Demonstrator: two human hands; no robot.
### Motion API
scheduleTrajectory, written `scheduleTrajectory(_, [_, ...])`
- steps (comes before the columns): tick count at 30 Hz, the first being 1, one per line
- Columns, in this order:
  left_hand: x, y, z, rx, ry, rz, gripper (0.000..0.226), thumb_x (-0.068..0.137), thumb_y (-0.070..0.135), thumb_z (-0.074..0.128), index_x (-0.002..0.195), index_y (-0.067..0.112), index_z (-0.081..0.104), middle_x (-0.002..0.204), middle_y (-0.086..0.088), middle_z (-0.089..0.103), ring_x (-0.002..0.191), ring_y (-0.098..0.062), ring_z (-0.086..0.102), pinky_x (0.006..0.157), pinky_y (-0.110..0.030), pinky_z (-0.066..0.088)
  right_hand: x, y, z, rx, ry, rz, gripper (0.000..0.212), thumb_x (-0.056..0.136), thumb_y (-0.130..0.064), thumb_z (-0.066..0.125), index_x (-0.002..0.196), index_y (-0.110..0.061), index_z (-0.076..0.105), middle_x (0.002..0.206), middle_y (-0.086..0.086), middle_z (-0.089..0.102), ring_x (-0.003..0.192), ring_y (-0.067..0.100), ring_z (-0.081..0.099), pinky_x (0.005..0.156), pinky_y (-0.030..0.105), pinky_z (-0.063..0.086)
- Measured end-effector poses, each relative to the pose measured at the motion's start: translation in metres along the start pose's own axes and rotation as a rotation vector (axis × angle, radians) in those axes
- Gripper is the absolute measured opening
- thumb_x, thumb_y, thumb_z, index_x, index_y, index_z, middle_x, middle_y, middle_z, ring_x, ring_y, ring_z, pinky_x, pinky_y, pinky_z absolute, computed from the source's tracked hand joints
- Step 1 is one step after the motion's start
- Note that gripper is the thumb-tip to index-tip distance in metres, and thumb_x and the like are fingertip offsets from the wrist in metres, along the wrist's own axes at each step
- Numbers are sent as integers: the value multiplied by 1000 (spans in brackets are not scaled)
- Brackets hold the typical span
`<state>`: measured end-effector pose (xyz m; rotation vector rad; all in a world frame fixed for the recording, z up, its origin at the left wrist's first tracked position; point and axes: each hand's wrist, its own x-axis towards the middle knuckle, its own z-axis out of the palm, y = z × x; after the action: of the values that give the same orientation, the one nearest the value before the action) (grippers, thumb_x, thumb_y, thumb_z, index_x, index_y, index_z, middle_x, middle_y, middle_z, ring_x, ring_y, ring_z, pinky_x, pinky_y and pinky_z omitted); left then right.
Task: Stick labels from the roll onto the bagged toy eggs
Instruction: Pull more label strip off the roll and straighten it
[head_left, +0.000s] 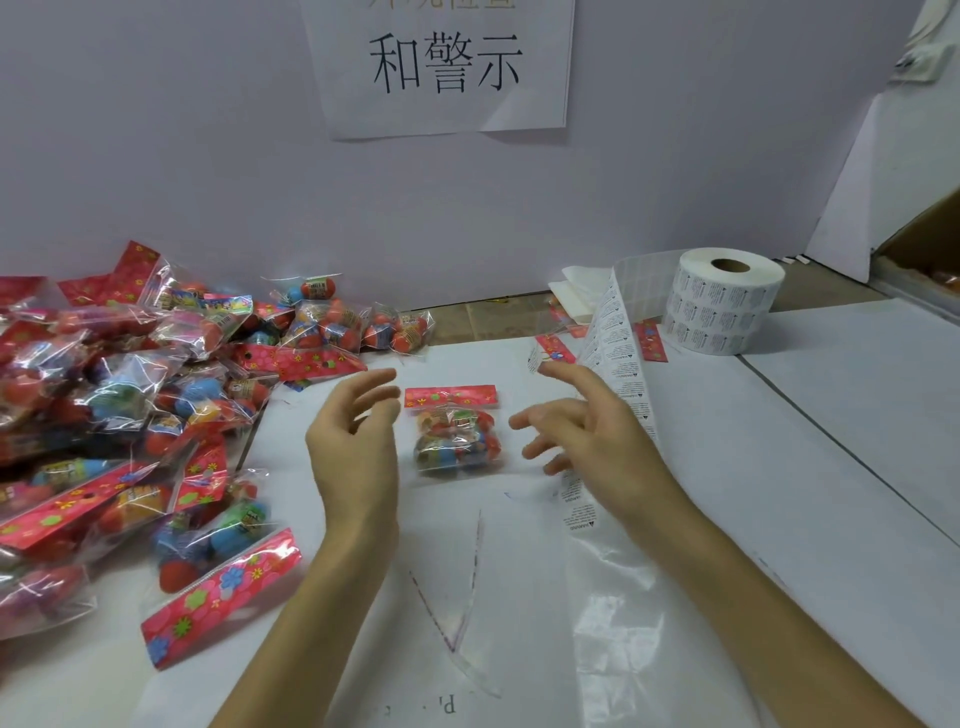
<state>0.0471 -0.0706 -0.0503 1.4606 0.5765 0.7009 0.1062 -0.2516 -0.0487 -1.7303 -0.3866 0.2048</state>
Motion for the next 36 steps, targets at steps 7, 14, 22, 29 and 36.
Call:
scheduleTrajectory(7, [3, -15, 1, 720, -286, -21, 62, 98, 33, 67, 151, 26, 35, 137, -4, 60, 122, -30, 58, 105, -55, 49, -2, 16, 15, -352, -106, 71, 79, 95, -30, 69, 157, -37, 21, 133, -7, 58, 111, 9, 61, 86, 21, 42])
scheduleTrajectory(14, [-1, -5, 5, 165, -265, -147, 65, 86, 11, 82, 136, 30, 45, 121, -2, 66, 99, -17, 67, 74, -25, 53, 2, 9, 11, -101, 16, 61, 63, 92, -21, 73, 143, -36, 38, 119, -11, 66, 95, 8, 68, 80, 29, 50])
scheduleTrajectory(22, [-6, 4, 7, -346, -577, -498, 61, 68, 15, 79, 127, 8, 67, 115, -8, 77, 104, -16, 73, 84, -25, 51, 0, 1, 3, 130, 181, -76, 54, 87, -10, 78, 131, -29, 53, 102, -7, 76, 97, 19, 71, 90, 39, 57])
scheduleTrajectory(29, [-7, -3, 9, -418, -562, -407, 54, 79, 21, 75, 131, 10, 66, 123, -9, 75, 113, -22, 73, 84, -26, 61, -2, -3, 1, 185, 152, -113, 44, 83, -22, 76, 124, -30, 63, 112, -8, 72, 101, 10, 69, 84, 26, 56])
scheduleTrajectory(36, [-6, 1, 6, -496, -432, -402, 54, 78, 19, 77, 130, 8, 65, 118, -12, 76, 106, -28, 75, 80, -28, 62, -1, -9, -4, 601, -98, 98, 28, 92, -22, 54, 95, -15, 82, 79, 5, 63, 60, 16, 50, 58, 26, 44])
